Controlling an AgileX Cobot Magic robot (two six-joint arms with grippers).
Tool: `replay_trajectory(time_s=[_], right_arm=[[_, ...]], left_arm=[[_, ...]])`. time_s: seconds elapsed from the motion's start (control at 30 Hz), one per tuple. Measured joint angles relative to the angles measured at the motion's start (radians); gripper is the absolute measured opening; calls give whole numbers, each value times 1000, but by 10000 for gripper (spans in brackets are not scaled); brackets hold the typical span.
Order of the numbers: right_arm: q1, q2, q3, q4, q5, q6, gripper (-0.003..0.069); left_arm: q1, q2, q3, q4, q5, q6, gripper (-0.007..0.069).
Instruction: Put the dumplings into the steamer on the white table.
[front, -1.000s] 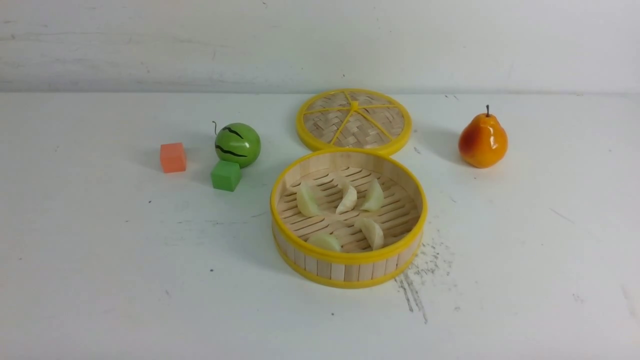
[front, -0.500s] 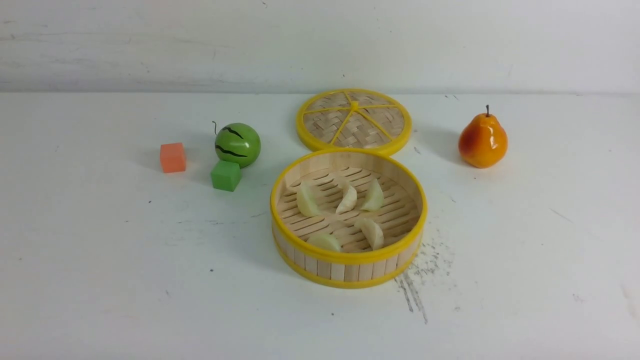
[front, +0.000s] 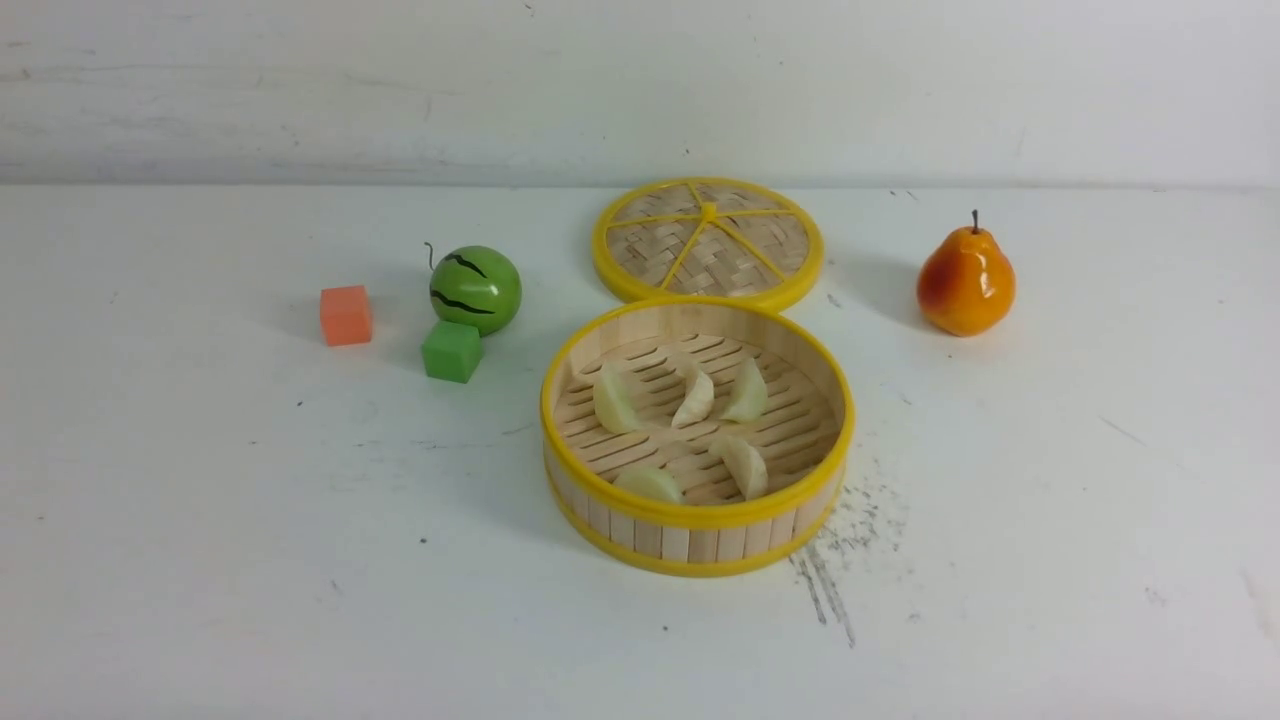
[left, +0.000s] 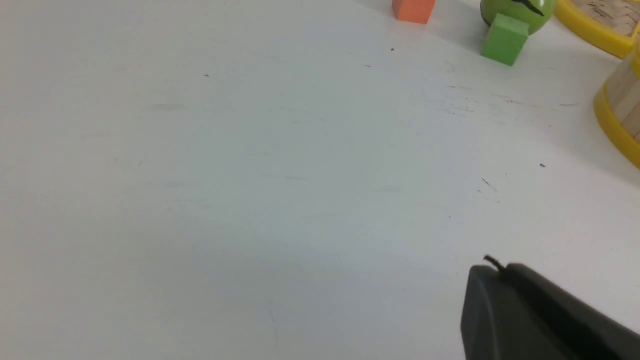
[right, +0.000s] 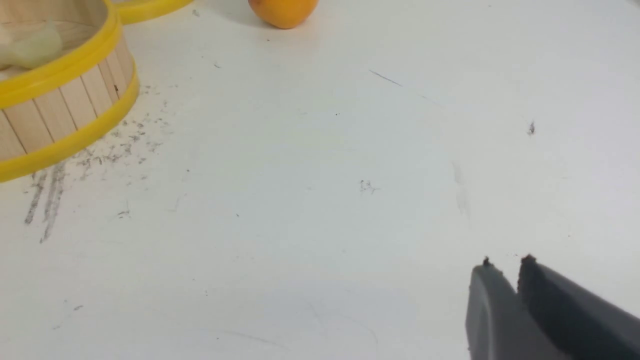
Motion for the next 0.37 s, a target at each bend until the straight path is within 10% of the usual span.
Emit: replay_trajectory(time_s=[0.37], right_arm=[[0,0,0,2,0,0,94]], left_arm=[[0,0,0,0,0,0,-5]])
